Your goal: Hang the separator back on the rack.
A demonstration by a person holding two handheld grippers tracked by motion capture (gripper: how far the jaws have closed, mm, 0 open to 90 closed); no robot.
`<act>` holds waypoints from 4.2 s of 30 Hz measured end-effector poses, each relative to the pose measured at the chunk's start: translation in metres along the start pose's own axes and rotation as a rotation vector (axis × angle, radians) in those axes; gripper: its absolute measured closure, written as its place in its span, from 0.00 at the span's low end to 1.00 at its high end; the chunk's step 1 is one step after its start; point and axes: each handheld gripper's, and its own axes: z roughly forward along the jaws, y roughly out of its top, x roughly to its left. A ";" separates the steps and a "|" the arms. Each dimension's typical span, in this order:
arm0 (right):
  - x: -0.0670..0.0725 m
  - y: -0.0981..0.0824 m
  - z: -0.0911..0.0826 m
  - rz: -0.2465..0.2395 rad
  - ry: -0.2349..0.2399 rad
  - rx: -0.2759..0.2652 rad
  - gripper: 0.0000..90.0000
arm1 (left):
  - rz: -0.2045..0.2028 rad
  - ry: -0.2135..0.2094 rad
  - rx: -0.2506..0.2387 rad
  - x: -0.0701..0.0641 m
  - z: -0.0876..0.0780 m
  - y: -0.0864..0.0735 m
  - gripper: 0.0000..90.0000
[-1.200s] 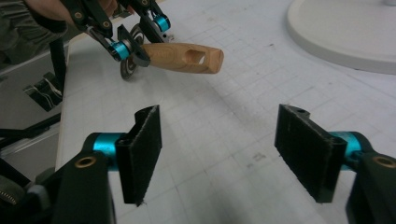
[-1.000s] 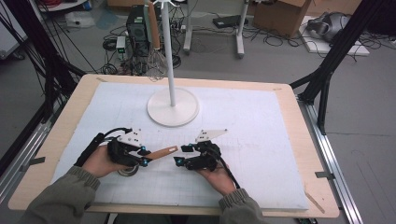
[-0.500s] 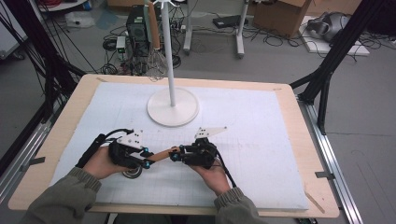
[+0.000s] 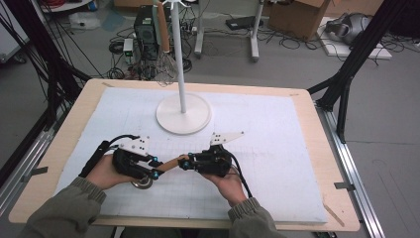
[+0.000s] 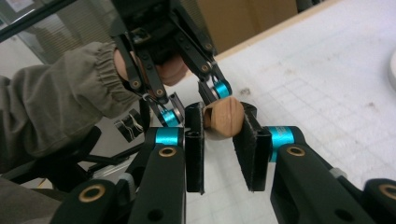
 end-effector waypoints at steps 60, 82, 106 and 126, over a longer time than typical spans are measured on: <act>0.026 -0.009 -0.167 -0.159 -0.488 -0.109 0.26 | -0.068 0.035 -0.364 0.013 -0.029 0.051 0.79; 0.012 -0.040 -0.193 -0.115 -0.600 -0.092 0.23 | -0.085 0.079 -0.434 0.036 -0.050 0.078 0.79; 0.010 -0.041 -0.198 -0.122 -0.619 -0.116 0.23 | -0.101 0.129 -0.475 0.073 -0.079 0.122 0.79; 0.010 -0.042 -0.201 -0.120 -0.622 -0.129 0.22 | -0.129 0.150 -0.514 0.103 -0.098 0.155 0.79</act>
